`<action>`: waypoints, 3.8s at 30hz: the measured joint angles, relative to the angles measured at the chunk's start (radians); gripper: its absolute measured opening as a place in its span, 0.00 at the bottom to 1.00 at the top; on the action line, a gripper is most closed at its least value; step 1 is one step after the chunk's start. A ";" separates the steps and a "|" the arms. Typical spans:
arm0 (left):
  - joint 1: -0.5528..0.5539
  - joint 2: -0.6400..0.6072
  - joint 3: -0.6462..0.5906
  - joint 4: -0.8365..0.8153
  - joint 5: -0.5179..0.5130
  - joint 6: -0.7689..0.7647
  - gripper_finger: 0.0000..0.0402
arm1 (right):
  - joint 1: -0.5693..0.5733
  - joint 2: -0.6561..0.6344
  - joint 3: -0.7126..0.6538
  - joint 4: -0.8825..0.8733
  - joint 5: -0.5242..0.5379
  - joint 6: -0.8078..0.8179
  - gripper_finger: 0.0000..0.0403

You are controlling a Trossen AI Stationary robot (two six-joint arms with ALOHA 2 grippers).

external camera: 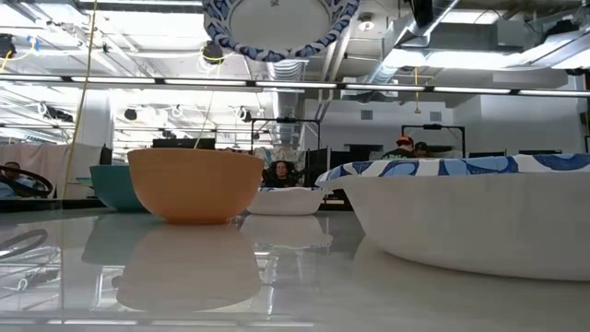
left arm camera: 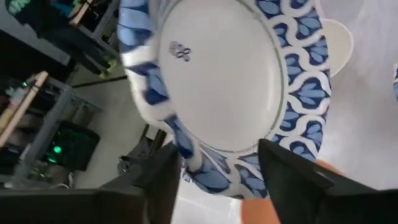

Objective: Nest bowls inside each other
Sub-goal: Stack the left white paper bowl into the right white paper bowl

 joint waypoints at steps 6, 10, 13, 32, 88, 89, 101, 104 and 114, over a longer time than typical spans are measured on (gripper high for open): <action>-0.016 -0.001 0.000 -0.014 -0.013 0.059 0.61 | -0.032 -0.113 0.000 -0.257 -0.046 0.266 0.01; -0.048 -0.017 0.000 -0.024 -0.019 0.067 0.62 | -0.037 -0.226 0.000 -0.482 -0.149 0.488 0.01; -0.077 -0.043 0.000 -0.034 -0.018 0.061 0.62 | -0.022 -0.305 0.000 -0.581 -0.277 0.632 0.01; -0.382 -0.182 0.000 -0.029 -0.017 0.040 0.62 | 0.326 -0.214 -0.098 -0.619 -0.369 1.104 0.01; -0.408 -0.183 0.000 -0.031 -0.003 0.041 0.62 | 0.291 -0.127 -0.568 0.087 -0.492 1.194 0.14; -0.408 -0.183 0.000 -0.031 -0.003 0.041 0.62 | 0.291 -0.127 -0.568 0.088 -0.492 1.193 0.15; -0.406 -0.183 0.000 -0.031 -0.003 0.051 0.62 | 0.291 -0.129 -0.566 0.145 -0.500 1.070 0.31; -0.406 -0.183 0.000 -0.030 -0.003 0.052 0.62 | 0.291 -0.129 -0.566 0.145 -0.518 1.070 0.35; -0.381 -0.183 0.000 -0.030 0.029 0.044 0.62 | 0.208 -0.129 -0.566 0.078 -0.651 1.140 0.38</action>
